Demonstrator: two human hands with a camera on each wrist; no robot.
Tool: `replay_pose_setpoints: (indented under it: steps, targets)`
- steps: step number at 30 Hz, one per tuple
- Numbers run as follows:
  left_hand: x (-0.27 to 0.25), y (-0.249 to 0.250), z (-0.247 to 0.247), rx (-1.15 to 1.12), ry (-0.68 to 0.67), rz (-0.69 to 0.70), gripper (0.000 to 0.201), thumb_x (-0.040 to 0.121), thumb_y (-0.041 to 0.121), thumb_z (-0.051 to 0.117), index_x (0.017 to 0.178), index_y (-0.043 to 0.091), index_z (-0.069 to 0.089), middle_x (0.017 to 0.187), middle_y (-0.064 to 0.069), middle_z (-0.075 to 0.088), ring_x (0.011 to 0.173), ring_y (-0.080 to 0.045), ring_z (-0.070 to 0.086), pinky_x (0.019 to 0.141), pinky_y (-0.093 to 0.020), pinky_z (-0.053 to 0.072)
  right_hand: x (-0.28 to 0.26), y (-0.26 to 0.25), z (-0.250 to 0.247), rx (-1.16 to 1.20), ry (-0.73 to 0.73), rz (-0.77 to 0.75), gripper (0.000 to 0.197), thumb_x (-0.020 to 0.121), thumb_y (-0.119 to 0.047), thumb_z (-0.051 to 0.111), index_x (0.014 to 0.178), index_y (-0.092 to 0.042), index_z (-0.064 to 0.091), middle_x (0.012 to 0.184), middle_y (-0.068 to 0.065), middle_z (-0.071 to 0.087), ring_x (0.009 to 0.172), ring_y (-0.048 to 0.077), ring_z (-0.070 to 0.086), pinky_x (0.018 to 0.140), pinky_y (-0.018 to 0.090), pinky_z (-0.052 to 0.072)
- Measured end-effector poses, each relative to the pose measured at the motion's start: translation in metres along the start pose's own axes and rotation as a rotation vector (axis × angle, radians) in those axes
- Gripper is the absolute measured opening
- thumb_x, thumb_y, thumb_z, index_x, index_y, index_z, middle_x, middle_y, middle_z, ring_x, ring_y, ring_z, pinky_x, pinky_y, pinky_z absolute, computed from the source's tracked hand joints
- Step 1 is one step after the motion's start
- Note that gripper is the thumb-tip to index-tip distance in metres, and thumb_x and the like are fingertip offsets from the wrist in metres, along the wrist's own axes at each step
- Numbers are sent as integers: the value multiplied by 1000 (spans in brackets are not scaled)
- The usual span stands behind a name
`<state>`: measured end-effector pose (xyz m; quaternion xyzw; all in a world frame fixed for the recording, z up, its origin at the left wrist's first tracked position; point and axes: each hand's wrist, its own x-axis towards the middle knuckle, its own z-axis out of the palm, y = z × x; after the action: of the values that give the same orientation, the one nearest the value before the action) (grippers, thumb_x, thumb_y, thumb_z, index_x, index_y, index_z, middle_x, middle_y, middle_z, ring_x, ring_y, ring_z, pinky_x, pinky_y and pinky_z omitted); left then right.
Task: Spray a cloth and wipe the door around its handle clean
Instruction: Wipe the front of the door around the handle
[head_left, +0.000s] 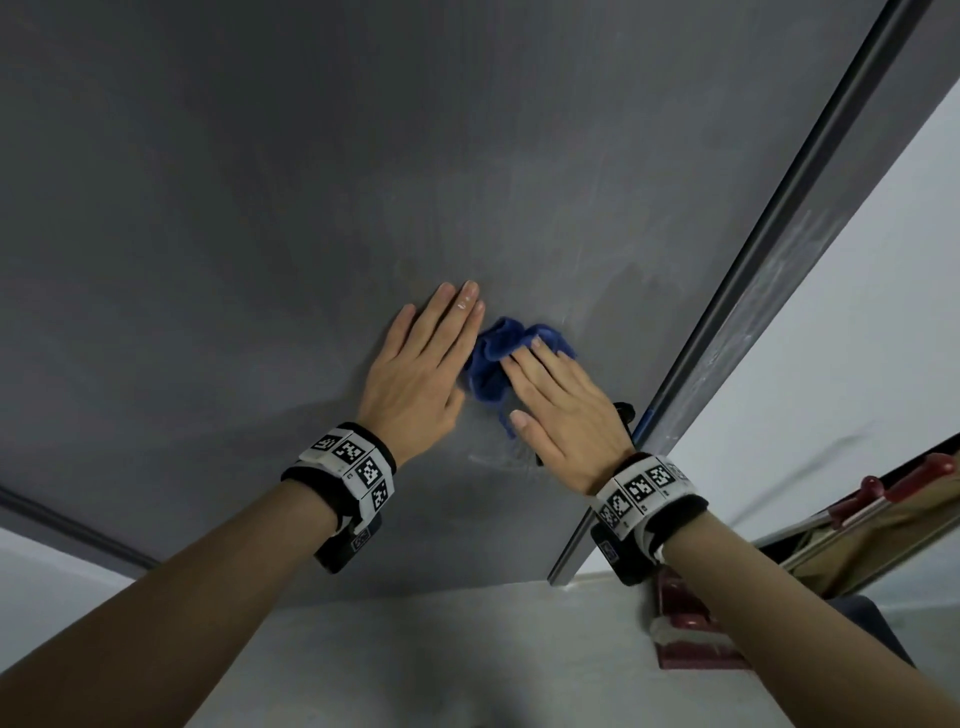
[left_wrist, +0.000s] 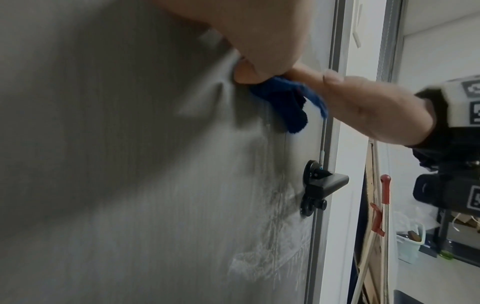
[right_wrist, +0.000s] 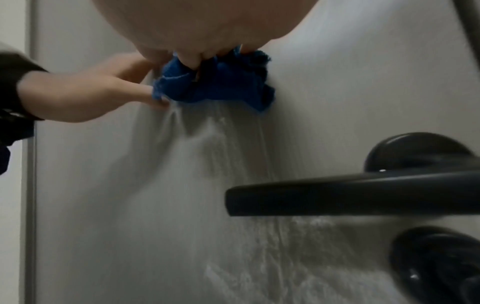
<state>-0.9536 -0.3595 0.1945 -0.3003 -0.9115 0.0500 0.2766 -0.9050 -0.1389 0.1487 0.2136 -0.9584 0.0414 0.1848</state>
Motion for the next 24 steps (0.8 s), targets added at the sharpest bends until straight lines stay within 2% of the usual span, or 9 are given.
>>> replay_pose_setpoints:
  steps: [3,6,8,10,13,16,18,21,24]
  targets:
    - [-1,-2,-1,-13,4,6,84,81,19,52,156,9,17,165,-9,15,152,-27,13,122,-44,13,2,-5,11,16,-59,-29,60,108,-41,26,159,-10,24,167,7,21,157,22,8,128,42,11]
    - [-7,-7,-1,-4,7,2,89,75,17,55,156,10,18,166,-10,12,152,-27,13,121,-45,17,-25,-2,48,-12,-214,-96,58,108,-42,25,157,-12,32,164,4,32,155,17,12,126,42,19]
    - [-13,-9,1,-6,8,-7,91,75,16,57,157,12,17,166,-11,8,152,-28,11,122,-46,17,-37,3,61,-39,-290,-135,58,108,-44,21,155,-13,36,162,3,37,155,16,16,126,41,20]
    - [-16,-11,3,-5,8,-15,91,76,16,58,157,12,15,165,-11,6,152,-29,10,122,-46,16,-38,7,58,-69,-299,-146,59,108,-44,20,155,-12,36,162,3,37,155,17,21,126,41,18]
    - [-16,-10,4,-12,15,-21,92,75,16,58,157,12,17,166,-11,8,152,-29,10,122,-46,15,-32,13,37,-110,-191,-82,61,108,-44,20,158,-11,29,164,5,31,155,18,18,126,40,12]
    - [-14,-5,7,-28,23,-39,91,74,17,56,157,13,17,166,-9,1,153,-30,7,123,-46,9,-21,20,2,-87,32,62,60,107,-41,22,158,-10,26,166,8,26,156,21,14,126,43,16]
    - [-13,0,11,-48,26,-59,92,74,17,57,157,13,18,165,-8,-3,153,-30,5,123,-46,4,-13,25,-17,-52,139,131,60,107,-39,25,159,-10,25,167,6,20,157,23,13,127,42,14]
    - [-11,9,15,-82,35,-88,93,74,15,59,157,13,18,165,-10,-1,153,-32,3,123,-48,5,-13,26,-20,19,195,151,59,107,-35,31,159,-8,26,167,7,20,157,25,13,127,41,15]
    - [-13,17,22,-111,45,-98,93,75,14,59,157,14,16,164,-8,-7,153,-33,2,123,-49,6,-33,23,8,94,199,199,55,106,-34,37,153,-6,39,160,13,33,148,32,29,122,40,27]
